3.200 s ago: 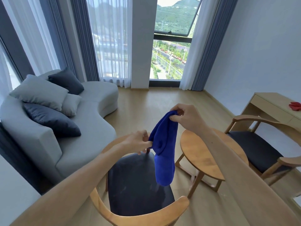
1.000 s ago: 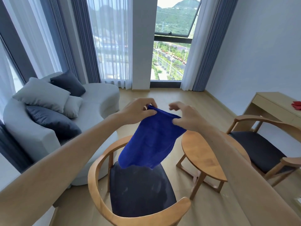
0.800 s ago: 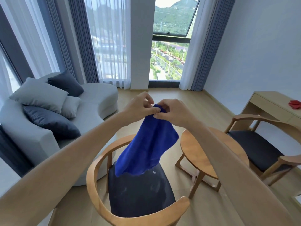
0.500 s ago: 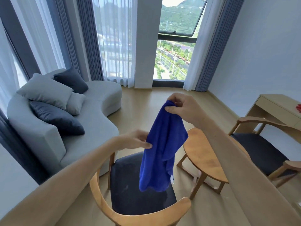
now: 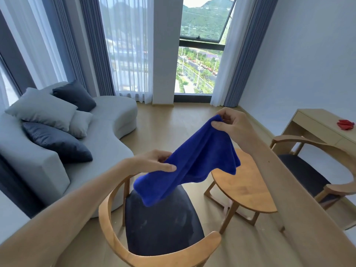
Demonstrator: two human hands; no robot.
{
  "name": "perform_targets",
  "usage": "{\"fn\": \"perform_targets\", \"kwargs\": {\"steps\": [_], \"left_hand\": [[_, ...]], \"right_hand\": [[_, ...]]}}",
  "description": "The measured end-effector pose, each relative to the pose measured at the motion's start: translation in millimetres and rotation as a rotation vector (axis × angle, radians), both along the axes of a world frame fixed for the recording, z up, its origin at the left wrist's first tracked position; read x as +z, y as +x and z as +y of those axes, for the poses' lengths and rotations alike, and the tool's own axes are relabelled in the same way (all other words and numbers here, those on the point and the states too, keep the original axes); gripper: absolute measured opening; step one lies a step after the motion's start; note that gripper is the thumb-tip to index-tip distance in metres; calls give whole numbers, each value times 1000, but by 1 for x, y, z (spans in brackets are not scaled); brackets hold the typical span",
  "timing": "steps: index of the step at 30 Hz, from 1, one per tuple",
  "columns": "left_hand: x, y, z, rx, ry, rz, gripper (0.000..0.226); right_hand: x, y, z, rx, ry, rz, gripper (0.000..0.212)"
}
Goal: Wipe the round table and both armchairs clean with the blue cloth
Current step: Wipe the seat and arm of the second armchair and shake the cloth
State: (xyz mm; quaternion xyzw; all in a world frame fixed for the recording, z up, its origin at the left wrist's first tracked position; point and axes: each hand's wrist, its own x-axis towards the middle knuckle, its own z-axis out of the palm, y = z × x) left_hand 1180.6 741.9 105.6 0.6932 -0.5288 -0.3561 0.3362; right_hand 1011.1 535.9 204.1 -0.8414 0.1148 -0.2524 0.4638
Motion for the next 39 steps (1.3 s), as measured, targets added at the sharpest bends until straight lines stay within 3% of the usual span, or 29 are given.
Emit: {"fn": "perform_targets", "kwargs": {"steps": [5,11,14,20,22,27,33,39], "left_hand": [[-26,-20,-9,38,-50,25,21],[-9,-6,-5,142,-28,99,34],[11,7,-5,70,43,-20,21],[44,20,-12,7,152,-740,14],[54,19,-14,-6,185,-867,19],[73,19,-20,-32,251,-913,23],[74,19,-17,-108,152,-949,15],[74,8,-12,-141,76,-909,40]], "right_hand": [[-2,7,6,38,9,32,15],[-8,-8,-14,16,3,89,8],[-13,-17,-23,23,-29,131,10],[-27,-19,-24,79,-190,284,19],[-32,-16,-22,91,-279,349,19],[-51,-9,-12,88,-329,506,26],[-77,-7,15,126,-399,691,27],[-102,1,35,227,-416,733,30]]}}
